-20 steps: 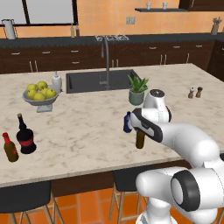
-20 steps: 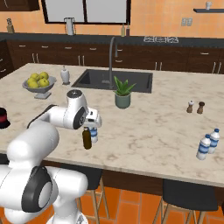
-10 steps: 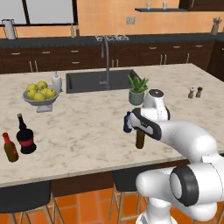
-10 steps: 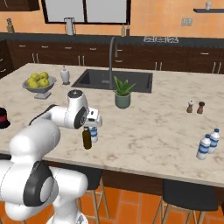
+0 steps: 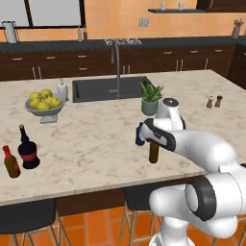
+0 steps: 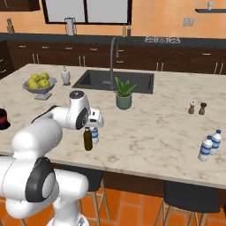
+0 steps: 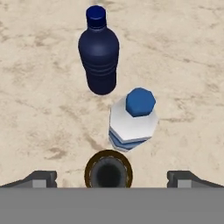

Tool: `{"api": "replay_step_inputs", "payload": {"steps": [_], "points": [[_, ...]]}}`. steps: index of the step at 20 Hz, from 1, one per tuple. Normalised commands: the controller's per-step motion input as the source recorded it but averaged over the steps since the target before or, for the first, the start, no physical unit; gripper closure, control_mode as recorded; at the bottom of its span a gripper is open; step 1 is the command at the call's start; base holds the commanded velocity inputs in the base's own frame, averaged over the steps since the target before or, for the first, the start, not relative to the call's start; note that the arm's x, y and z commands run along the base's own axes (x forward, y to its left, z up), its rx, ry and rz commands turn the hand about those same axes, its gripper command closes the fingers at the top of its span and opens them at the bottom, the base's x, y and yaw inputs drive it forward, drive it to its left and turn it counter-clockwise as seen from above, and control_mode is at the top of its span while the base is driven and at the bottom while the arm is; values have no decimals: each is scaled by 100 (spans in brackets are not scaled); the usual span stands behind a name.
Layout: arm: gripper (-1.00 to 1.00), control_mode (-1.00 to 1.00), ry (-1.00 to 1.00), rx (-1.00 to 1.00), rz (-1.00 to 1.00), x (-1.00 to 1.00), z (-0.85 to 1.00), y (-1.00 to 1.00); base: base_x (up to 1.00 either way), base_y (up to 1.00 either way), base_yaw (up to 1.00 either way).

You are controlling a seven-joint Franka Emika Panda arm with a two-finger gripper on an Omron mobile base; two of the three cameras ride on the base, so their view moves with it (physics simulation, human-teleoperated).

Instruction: Move the plastic bottles in the middle to the plastics group, and the glass bottles in the middle to the glass group.

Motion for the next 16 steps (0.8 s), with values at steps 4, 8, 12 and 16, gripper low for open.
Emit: {"api": "replay_step_inputs", "payload": {"steps": [4, 8, 12, 16], "points": [[-100, -100, 0, 0, 0, 4, -8, 0, 0, 0, 0], [-100, -100, -3, 0, 0, 0, -12, 0, 0, 0, 0], [-100, -100, -9, 0, 0, 0, -23, 0, 0, 0, 0], [-100, -100, -2, 0, 0, 0, -17, 0, 0, 0, 0]]}}
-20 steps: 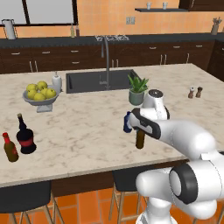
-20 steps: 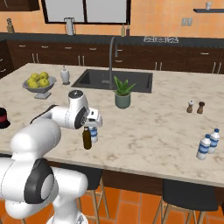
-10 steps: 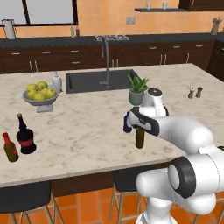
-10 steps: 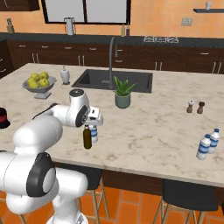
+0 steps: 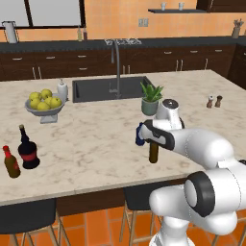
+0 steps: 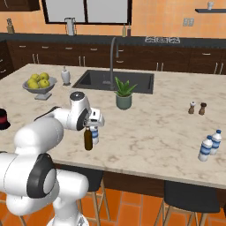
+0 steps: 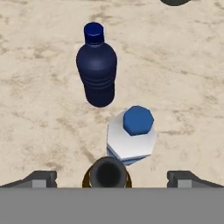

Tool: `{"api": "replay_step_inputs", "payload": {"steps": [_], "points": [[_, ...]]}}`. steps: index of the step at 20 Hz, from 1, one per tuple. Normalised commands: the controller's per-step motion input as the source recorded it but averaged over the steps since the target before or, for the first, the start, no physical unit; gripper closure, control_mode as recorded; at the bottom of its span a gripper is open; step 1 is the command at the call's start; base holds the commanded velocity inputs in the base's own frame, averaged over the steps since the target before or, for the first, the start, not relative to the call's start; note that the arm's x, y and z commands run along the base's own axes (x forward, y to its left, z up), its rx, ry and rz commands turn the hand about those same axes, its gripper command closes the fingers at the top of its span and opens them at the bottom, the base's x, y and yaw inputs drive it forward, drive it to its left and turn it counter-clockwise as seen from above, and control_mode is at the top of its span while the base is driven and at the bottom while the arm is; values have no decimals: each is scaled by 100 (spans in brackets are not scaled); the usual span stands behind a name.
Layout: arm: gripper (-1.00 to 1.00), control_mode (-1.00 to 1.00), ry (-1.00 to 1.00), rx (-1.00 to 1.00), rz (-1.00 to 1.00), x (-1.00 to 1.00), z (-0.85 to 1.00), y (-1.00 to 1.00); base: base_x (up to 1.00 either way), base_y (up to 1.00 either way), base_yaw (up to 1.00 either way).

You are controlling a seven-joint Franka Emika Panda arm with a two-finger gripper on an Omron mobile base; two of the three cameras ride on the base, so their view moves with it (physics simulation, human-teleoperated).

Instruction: Move the plastic bottles in the middle to the plastics group, and the glass bottles in the middle to the glass group.

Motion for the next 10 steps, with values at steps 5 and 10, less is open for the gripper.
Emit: {"api": "replay_step_inputs", "payload": {"steps": [5, 10], "points": [[-100, -100, 0, 0, 0, 0, -20, 0, 0, 0, 0], [-100, -100, 0, 0, 0, -3, -17, 0, 0, 0, 0]]}}
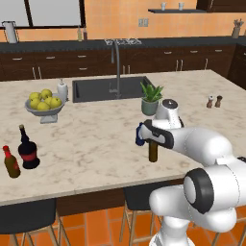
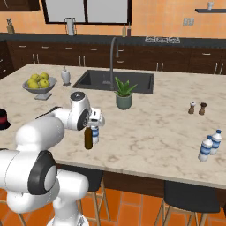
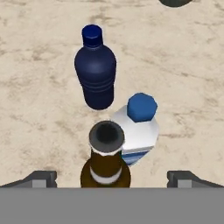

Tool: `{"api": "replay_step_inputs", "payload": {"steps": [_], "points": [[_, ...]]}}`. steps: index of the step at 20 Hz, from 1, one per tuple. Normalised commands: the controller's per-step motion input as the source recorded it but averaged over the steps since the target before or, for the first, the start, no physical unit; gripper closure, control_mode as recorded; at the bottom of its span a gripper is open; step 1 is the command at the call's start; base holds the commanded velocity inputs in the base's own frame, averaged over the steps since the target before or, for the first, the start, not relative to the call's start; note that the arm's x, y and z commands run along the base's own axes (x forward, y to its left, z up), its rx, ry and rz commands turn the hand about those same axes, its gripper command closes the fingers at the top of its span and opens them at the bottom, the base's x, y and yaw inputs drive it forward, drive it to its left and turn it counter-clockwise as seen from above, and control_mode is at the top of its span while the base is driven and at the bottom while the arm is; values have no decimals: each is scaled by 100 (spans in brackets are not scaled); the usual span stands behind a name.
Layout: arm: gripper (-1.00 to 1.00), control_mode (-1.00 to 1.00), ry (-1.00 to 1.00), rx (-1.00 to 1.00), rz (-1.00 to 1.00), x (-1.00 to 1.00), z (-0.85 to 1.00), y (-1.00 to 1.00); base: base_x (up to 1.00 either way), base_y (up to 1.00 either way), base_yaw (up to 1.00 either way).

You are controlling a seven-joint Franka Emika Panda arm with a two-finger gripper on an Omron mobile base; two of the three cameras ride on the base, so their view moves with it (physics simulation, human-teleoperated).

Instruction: Move the plastic bottles in the middle to the plastics group, and the glass bottles in the middle to the glass group.

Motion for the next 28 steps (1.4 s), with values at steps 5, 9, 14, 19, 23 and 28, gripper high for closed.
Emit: {"api": "replay_step_inputs", "payload": {"steps": [5, 9, 14, 19, 23, 28], "points": [[-100, -100, 1, 0, 0, -14, -31, 0, 0, 0, 0], [-100, -100, 0, 0, 0, -2, -16, 0, 0, 0, 0], [-100, -100, 0, 0, 0, 0, -4, 0, 0, 0, 0], [100, -100, 0, 0, 0, 0, 0, 0, 0, 0, 0], [100, -100, 0, 0, 0, 0, 0, 0, 0, 0, 0], [100, -100, -1, 0, 0, -28, 2, 0, 0, 0, 0]]}}
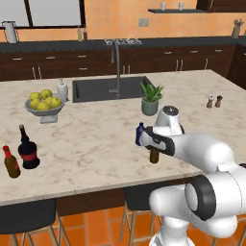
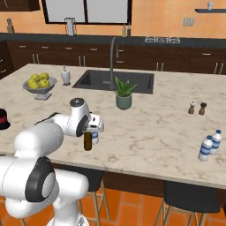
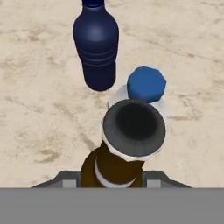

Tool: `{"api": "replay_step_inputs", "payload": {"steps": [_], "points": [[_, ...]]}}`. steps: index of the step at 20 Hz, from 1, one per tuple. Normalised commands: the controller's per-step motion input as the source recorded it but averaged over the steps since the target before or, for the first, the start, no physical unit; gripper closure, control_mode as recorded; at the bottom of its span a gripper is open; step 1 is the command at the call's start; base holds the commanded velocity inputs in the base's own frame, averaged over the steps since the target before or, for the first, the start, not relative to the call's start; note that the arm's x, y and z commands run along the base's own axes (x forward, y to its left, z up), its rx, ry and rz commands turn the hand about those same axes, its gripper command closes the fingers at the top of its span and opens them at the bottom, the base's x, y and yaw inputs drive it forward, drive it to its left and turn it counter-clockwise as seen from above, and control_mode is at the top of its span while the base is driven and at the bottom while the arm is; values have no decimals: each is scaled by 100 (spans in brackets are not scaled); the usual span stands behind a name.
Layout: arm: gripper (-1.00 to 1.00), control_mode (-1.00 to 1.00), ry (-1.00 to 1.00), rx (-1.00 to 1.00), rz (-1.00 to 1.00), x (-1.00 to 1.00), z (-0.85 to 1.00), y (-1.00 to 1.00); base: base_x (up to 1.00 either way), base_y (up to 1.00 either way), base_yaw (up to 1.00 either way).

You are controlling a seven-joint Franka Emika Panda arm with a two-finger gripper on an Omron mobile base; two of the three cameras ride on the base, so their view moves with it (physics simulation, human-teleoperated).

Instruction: Move the plastic bottles in the middle to the plastics group, and the glass bottles in the middle to the glass group.

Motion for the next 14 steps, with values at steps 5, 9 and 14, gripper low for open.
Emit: {"api": "replay_step_inputs", "payload": {"steps": [5, 9, 14], "points": [[100, -100, -7, 0, 0, -88, 33, 13, 0, 0, 0], [100, -100, -4, 0, 9, -63, 44, 36, 0, 0, 0], [100, -100, 0, 0, 28, -34, 29, 87, 0, 0, 0]]}}
